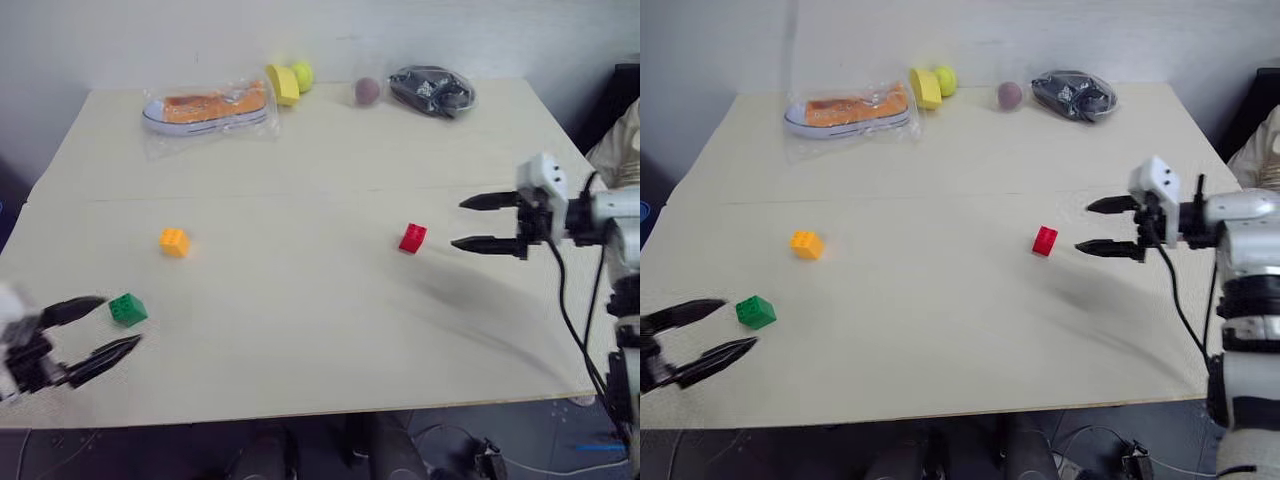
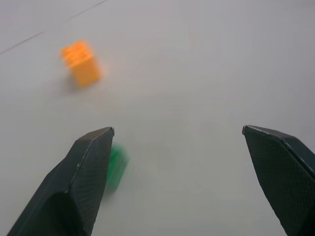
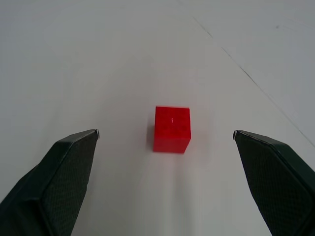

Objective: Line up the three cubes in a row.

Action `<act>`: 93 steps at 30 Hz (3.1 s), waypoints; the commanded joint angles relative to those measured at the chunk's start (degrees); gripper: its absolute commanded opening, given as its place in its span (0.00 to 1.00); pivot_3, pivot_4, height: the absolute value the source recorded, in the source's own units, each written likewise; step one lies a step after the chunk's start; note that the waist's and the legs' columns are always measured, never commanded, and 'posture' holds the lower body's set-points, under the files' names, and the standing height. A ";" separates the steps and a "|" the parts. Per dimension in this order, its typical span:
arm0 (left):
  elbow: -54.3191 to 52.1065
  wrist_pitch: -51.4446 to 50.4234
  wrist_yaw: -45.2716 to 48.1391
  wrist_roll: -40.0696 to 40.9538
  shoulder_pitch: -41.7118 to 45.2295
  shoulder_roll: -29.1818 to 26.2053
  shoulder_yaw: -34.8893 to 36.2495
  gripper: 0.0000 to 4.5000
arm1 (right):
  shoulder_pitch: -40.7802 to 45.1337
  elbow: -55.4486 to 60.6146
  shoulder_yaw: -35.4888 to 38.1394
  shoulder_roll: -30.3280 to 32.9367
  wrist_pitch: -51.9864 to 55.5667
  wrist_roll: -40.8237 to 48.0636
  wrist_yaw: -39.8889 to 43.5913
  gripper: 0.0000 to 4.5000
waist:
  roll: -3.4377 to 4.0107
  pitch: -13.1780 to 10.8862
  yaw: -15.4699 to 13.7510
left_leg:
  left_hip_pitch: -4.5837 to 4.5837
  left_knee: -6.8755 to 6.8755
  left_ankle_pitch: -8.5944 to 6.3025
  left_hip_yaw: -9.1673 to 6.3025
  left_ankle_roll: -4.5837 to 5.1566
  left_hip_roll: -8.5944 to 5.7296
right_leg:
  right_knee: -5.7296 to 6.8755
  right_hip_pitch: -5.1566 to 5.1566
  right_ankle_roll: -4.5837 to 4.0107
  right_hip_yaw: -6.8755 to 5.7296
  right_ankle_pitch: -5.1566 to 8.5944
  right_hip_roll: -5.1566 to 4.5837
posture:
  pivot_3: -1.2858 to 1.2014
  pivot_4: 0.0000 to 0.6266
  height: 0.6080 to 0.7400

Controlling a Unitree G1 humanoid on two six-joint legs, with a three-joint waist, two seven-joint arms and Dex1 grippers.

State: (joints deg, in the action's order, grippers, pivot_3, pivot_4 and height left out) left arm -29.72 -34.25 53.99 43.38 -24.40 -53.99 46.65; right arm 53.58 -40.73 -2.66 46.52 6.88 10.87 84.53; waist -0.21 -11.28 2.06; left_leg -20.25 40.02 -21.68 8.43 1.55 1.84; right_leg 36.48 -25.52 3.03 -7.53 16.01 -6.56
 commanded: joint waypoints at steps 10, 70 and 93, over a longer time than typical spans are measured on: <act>-5.91 -6.49 2.75 10.67 25.57 -11.85 -19.43 0.98 | 11.96 -22.33 -4.48 -10.25 -8.41 -9.83 -4.35 1.00 | 0.07 -0.05 0.57 | -0.10 0.00 0.21 0.00 0.03 -0.03 | 0.07 -0.02 -0.01 -0.03 0.01 0.13 | 0.52 0.24 1.00; 14.38 5.06 11.52 -13.53 13.44 -9.10 -9.72 1.00 | -23.00 54.53 0.03 0.45 22.96 19.94 -1.69 0.99 | 0.01 -0.04 -0.72 | 0.01 0.05 0.32 -0.08 -0.07 0.04 | 0.07 0.06 -0.03 -0.04 0.03 0.31 | 0.52 0.24 1.00; 60.68 31.74 22.45 -32.41 42.34 -10.51 -38.78 0.81 | -26.07 62.37 6.47 4.17 28.33 30.59 -5.57 1.00 | -0.20 0.04 -1.66 | -0.09 0.03 0.27 0.05 0.02 -0.06 | 0.41 -0.07 0.01 -0.13 0.00 0.20 | 0.52 0.24 1.00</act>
State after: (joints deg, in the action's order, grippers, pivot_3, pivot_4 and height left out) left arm 30.25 -3.50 75.39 11.53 17.40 -63.85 7.69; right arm 27.42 19.80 1.00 49.53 35.36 40.25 79.59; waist -0.42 -11.24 0.40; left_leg -20.35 40.06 -21.41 8.49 1.57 1.79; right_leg 36.89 -25.59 3.05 -7.65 16.00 -6.36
